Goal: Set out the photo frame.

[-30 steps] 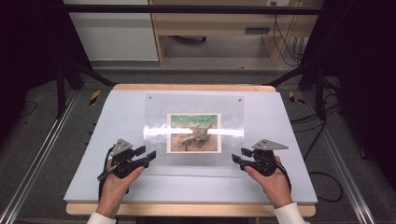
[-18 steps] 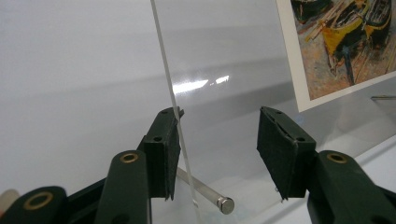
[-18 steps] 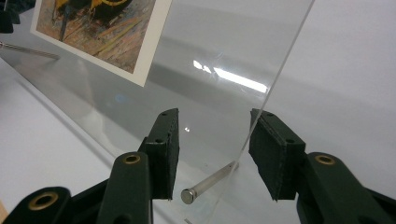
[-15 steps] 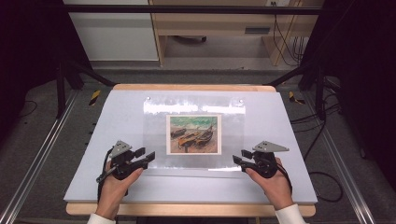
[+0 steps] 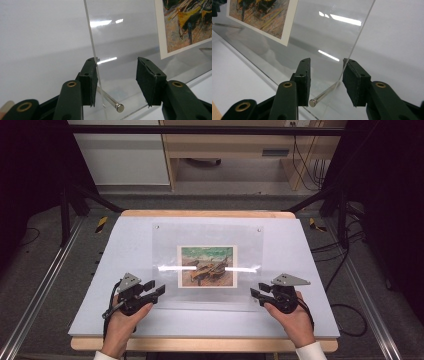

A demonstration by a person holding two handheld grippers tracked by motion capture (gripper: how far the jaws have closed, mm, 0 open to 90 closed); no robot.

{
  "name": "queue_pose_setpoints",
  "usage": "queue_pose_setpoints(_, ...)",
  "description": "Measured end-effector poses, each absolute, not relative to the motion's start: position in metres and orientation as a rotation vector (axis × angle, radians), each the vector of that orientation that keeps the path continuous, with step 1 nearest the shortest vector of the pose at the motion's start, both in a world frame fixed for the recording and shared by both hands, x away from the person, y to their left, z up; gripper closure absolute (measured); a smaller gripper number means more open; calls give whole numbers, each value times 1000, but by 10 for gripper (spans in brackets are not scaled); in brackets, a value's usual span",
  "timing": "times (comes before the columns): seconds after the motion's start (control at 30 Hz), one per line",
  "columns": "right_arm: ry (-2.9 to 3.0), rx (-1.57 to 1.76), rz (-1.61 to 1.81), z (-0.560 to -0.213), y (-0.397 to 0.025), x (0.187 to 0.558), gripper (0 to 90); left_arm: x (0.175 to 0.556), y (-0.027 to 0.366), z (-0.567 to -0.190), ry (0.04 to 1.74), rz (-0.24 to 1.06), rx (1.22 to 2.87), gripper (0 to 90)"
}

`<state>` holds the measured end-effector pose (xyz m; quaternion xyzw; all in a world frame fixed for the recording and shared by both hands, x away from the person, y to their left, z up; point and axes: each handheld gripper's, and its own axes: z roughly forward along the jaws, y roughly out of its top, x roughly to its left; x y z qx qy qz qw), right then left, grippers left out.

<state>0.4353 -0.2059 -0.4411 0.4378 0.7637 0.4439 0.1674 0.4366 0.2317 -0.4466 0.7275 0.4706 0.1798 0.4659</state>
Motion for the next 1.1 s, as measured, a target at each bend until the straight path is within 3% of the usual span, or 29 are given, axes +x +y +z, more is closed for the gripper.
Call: queue_pose_setpoints(1.1,2179,1257,1213,-444,-203,420,645,420,233,-450,1160,429,1826,558)
